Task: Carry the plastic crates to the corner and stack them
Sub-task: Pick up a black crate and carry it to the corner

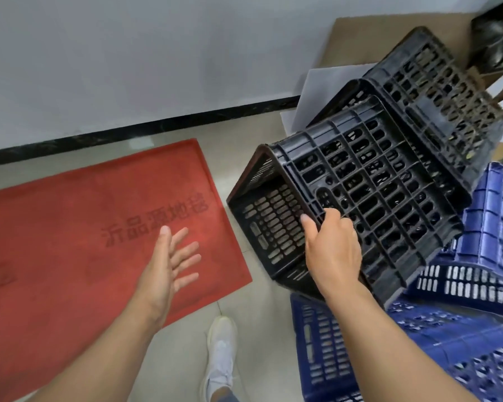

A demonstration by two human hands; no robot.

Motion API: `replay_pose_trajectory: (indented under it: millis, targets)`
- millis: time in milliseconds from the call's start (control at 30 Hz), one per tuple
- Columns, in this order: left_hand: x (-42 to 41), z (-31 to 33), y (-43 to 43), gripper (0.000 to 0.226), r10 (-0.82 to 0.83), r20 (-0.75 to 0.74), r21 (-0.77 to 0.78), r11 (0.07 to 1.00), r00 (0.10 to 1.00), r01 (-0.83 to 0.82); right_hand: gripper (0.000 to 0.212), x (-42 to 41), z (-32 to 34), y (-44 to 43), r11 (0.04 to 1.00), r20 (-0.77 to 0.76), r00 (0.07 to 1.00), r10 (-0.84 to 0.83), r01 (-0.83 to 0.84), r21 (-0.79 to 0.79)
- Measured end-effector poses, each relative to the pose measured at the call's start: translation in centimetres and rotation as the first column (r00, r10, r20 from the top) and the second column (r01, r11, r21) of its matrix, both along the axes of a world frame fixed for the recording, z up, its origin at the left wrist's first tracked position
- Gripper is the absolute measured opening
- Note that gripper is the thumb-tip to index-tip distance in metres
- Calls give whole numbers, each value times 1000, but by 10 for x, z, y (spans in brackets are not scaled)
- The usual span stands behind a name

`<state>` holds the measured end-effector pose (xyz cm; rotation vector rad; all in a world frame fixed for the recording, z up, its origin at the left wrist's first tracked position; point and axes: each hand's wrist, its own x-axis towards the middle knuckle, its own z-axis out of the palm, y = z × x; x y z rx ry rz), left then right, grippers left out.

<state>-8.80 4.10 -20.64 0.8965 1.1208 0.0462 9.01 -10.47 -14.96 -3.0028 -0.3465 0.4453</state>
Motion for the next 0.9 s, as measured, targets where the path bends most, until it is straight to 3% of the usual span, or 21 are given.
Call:
replay_pose_trajectory:
  millis: [200, 367, 467, 533, 600, 700, 900]
  targets:
    - [-23, -14, 18, 59, 46, -68, 61, 997, 997, -42, 48, 23, 56, 4, 998, 76, 997, 28, -33, 58]
    - [-70, -40, 34, 65, 165, -305, 141, 982, 938, -127, 48, 26, 108, 18, 973, 6, 998, 56, -56, 224]
    - [-102, -56, 42, 74, 280, -436, 45, 956, 855, -290, 62, 24, 120, 20, 936, -16, 999, 37, -29, 350]
    - [-115, -54, 49, 66, 365, -404, -123, 887, 839, -445, 63, 20, 122, 26, 911, -62, 998, 5, 21, 413]
    - [-127, -51, 60, 60, 427, -372, -167, 843, 824, -512, 54, 14, 120, 35, 891, -108, 994, -3, 52, 450]
    - [-151, -53, 85, 52, 492, -352, -35, 843, 796, -537, 50, 2, 114, 51, 873, -150, 989, 11, 64, 483]
    - [-208, -58, 134, 61, 547, -380, 190, 836, 746, -516, 40, -30, 71, 84, 862, -283, 959, -34, 171, 477]
